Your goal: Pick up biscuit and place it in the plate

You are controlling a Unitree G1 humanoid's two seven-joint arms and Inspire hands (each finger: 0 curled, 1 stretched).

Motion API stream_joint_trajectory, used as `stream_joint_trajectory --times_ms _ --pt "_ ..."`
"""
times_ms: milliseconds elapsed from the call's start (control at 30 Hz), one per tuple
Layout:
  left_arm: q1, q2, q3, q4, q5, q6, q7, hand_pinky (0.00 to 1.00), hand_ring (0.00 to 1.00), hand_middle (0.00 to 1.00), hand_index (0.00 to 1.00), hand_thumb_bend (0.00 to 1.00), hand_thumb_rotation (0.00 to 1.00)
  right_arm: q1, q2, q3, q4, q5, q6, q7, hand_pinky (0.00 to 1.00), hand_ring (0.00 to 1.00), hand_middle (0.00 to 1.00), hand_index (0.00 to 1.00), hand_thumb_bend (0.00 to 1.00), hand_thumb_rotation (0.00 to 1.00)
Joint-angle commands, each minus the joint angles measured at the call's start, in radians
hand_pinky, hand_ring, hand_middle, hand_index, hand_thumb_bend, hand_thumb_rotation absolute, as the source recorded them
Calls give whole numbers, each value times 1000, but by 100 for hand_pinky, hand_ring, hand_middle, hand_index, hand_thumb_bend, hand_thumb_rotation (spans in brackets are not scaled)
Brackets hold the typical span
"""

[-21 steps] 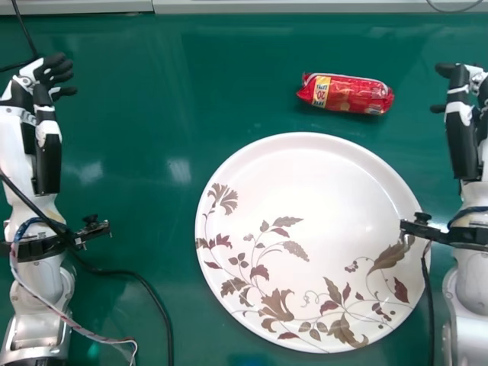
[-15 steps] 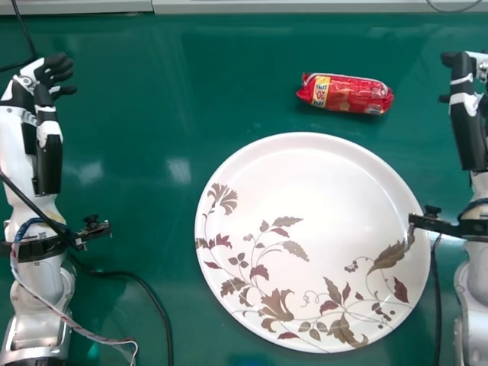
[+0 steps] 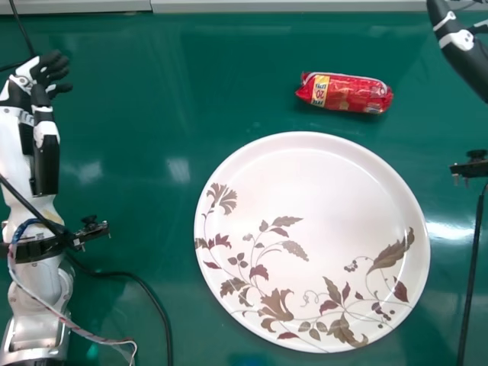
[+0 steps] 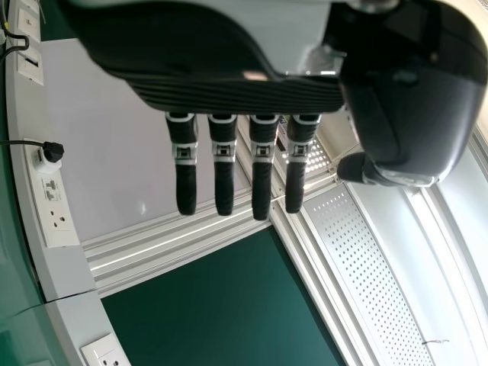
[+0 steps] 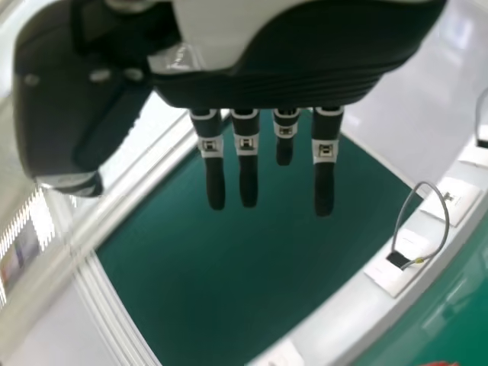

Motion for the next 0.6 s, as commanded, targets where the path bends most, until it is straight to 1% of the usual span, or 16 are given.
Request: stream_joint_trajectory --times_ms 0,67,133,267,400,467,567 --pt "41 -9 2 39 4 2 -4 68 79 80 80 25 0 -68 -62 50 71 -19 -42 47 59 77 83 82 84 51" --pt "38 -6 3 37 5 5 -7 67 79 80 80 26 0 -139 -95 95 140 -24 -49 96 61 79 86 84 89 46" --pt "34 -3 6 43 9 3 -6 67 79 80 81 26 0 -203 -119 141 199 -45 -52 135 62 81 88 86 91 45" --pt "31 -2 4 49 -4 -3 -14 69 80 81 81 26 0 -306 -132 218 312 -80 -71 177 62 81 89 87 96 42" --pt "37 -7 4 31 3 14 -14 70 80 81 81 26 0 -393 -129 284 428 -108 -86 219 62 81 91 90 98 45" --pt "37 -6 4 33 5 10 -14 69 80 81 81 26 0 -423 -122 308 476 -116 -92 230 63 82 92 91 99 45" --pt "37 -3 4 37 -2 7 -18 68 79 81 81 27 0 -458 -119 354 530 -152 -91 243 66 85 94 93 100 49"
